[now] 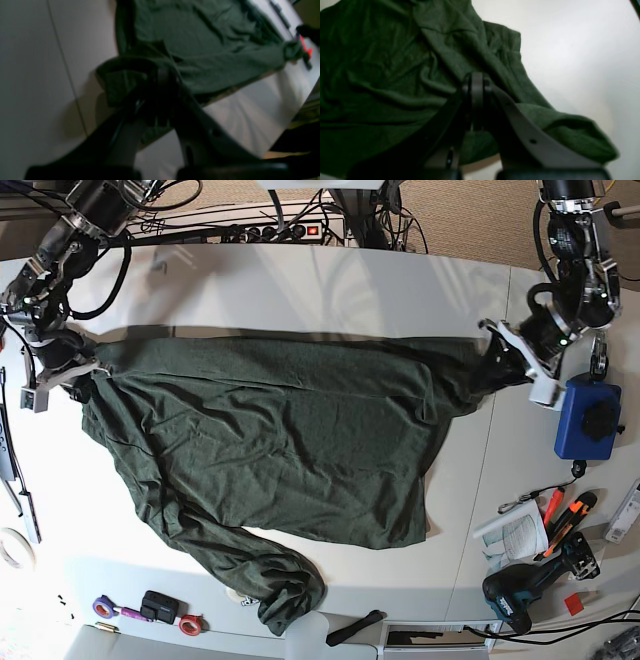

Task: Layout the t-shirt on the table in an organized manner, then fold the t-shirt properly
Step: 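Release the folded collar edge and raise both grippers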

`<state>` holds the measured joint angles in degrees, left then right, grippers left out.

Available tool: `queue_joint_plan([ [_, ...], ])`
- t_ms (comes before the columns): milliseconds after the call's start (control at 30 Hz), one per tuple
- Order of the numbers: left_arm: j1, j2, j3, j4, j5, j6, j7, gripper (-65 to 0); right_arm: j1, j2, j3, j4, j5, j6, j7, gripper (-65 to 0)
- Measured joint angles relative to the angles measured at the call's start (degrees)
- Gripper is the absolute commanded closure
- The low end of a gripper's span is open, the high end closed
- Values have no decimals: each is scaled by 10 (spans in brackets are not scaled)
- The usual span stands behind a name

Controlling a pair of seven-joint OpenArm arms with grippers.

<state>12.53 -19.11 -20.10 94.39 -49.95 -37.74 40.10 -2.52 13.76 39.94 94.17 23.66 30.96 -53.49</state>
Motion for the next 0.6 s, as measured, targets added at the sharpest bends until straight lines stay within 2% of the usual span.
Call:
queue_joint_plan([
  [33,-1,0,3,0,8,19,-3,0,0,0,0,0,-17,0,8,0],
  [100,-7,-1,8,0,24,30,-1,0,0,0,1,0,-31,-11,15,0],
  [200,-20,-1,26,0,30,29,-1,0,0,0,0,-1,-31,-11,17,0],
  [333,-47,-1,83,0,102,27,9,0,0,0,1,-39,-30,-11,28,0],
  [600,-82,-3,168,25,199,28,-29,0,-2,0,0,-82,-28,-12,27,0],
])
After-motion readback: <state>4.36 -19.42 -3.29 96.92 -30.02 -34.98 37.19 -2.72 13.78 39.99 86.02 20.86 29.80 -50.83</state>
